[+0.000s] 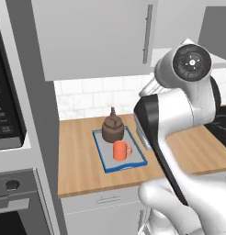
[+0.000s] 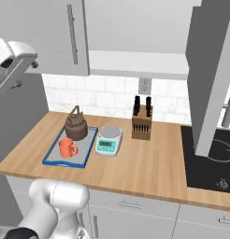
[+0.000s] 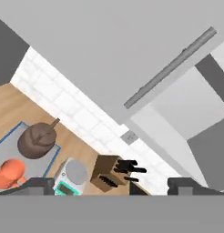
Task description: Pick the kettle from the counter and place it on the tray. Then pick the mug from the cabinet and place it on the tray. Then close the cabinet doors.
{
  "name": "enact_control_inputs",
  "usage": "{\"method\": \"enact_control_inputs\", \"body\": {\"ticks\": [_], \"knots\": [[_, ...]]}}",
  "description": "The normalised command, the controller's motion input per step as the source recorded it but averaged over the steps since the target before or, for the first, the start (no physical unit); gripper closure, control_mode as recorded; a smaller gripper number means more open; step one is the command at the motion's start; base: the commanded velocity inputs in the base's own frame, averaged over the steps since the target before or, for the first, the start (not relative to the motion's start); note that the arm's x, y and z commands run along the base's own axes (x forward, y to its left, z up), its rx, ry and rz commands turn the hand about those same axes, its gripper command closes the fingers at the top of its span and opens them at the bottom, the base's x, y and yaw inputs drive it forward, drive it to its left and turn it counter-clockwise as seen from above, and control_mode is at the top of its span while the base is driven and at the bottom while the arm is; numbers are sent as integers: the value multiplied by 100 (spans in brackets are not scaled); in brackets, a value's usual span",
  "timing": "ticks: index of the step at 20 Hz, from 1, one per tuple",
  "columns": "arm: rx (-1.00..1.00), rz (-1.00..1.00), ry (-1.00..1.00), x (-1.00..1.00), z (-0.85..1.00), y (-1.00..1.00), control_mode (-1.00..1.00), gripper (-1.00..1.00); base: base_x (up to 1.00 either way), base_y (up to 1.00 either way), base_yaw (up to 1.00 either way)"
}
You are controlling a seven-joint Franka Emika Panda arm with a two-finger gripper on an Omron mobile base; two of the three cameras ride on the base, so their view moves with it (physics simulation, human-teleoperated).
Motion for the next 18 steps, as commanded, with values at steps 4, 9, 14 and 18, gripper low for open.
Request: {"method": "enact_control_inputs", "body": {"ticks": [4,9,14,18], "knots": [[70,-35,-31,-61,-14,0,-100,-100,0,0,0],[66,-44,-18,-36,-10,0,-100,-100,0,0,0],[53,-36,-4,-33,-8,-1,-100,-100,0,0,0],[50,-31,0,-29,-4,0,-100,-100,0,0,0]]}}
